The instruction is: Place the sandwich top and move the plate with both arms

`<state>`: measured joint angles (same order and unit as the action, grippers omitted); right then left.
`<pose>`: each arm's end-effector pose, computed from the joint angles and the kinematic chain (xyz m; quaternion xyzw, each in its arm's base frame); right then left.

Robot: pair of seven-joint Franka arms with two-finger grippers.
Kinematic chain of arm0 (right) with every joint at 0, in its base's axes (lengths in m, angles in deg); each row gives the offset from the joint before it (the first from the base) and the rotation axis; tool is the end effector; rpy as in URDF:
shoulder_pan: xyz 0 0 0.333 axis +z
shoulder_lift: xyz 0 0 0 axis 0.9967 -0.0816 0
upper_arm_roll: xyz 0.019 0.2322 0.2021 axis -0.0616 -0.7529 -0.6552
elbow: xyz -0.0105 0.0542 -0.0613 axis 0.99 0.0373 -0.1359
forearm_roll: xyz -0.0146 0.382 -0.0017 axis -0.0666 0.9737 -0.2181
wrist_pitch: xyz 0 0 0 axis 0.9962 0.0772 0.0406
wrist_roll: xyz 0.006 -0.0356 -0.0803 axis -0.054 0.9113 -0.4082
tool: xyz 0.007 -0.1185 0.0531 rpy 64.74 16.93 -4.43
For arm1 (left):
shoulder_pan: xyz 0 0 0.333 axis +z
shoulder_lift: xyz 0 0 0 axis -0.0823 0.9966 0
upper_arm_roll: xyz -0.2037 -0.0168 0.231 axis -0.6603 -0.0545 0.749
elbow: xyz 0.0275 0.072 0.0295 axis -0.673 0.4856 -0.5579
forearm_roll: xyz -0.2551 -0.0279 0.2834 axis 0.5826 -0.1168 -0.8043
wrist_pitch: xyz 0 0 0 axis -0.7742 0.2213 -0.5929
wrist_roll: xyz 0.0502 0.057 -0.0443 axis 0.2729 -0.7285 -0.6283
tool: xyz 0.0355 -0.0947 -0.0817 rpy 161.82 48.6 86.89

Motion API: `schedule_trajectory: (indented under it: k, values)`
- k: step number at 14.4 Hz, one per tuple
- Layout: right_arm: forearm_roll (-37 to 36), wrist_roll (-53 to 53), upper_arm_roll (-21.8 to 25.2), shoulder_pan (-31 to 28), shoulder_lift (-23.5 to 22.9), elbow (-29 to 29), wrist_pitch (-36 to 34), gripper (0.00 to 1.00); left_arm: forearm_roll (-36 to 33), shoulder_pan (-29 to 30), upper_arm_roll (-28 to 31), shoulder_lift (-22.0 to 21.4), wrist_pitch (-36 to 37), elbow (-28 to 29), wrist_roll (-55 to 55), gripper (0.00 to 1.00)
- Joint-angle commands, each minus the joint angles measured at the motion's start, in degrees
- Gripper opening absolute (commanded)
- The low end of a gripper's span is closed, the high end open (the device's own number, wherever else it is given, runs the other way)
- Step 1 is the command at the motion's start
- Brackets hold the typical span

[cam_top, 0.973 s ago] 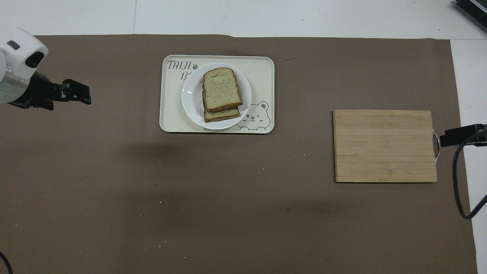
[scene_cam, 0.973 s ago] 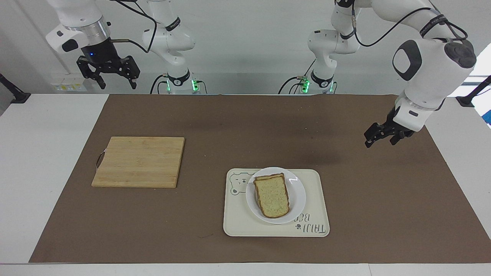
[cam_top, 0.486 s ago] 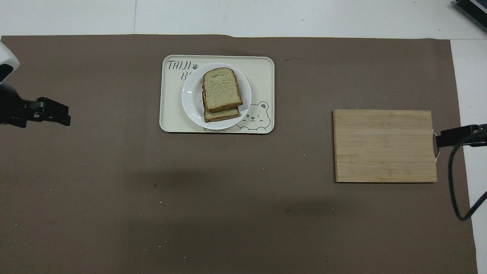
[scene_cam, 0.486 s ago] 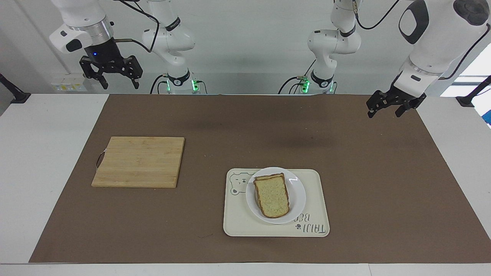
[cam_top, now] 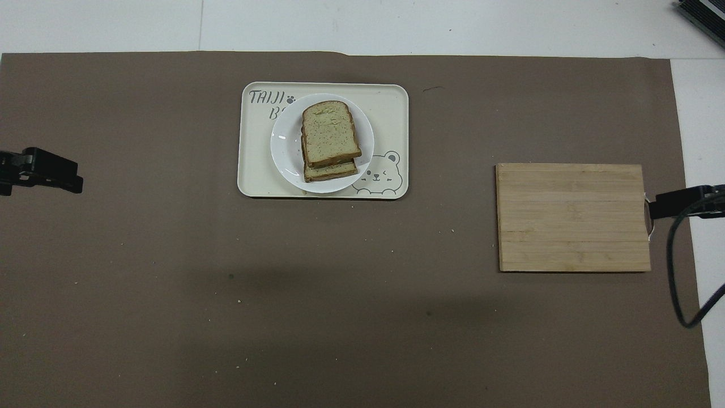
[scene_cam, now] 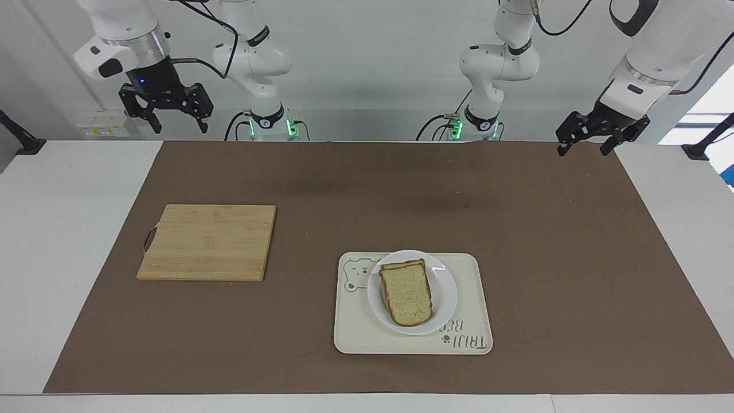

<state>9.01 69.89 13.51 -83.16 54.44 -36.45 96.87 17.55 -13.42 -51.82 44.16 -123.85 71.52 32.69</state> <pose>0.5066 -0.0134 0.6314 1.0000 -0.0004 0.0013 0.0095 0.5421 -0.0340 0.6149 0.9995 -0.0148 -0.0268 0.0066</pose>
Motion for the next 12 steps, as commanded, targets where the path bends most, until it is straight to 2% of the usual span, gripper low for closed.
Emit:
schedule_trajectory:
  k: [1, 9, 12]
  values:
    - [-0.11, -3.58, -0.33, -0.14, 1.38, -2.15, 1.56, 1.0, -0.36, 0.0, 0.26, -0.03, 1.09, -0.42, 0.44, 1.0]
    - [-0.2, -2.71, -0.33, -0.05, 1.74, -2.42, 1.22, 1.0, -0.19, -0.88, -0.44, -0.12, 1.45, -0.42, 0.09, 1.0]
    - [-0.2, -2.71, -0.33, -0.05, 1.74, -2.42, 1.21, 1.0, 1.92, -0.79, -0.53, -0.73, 1.62, -0.33, 0.53, 1.0]
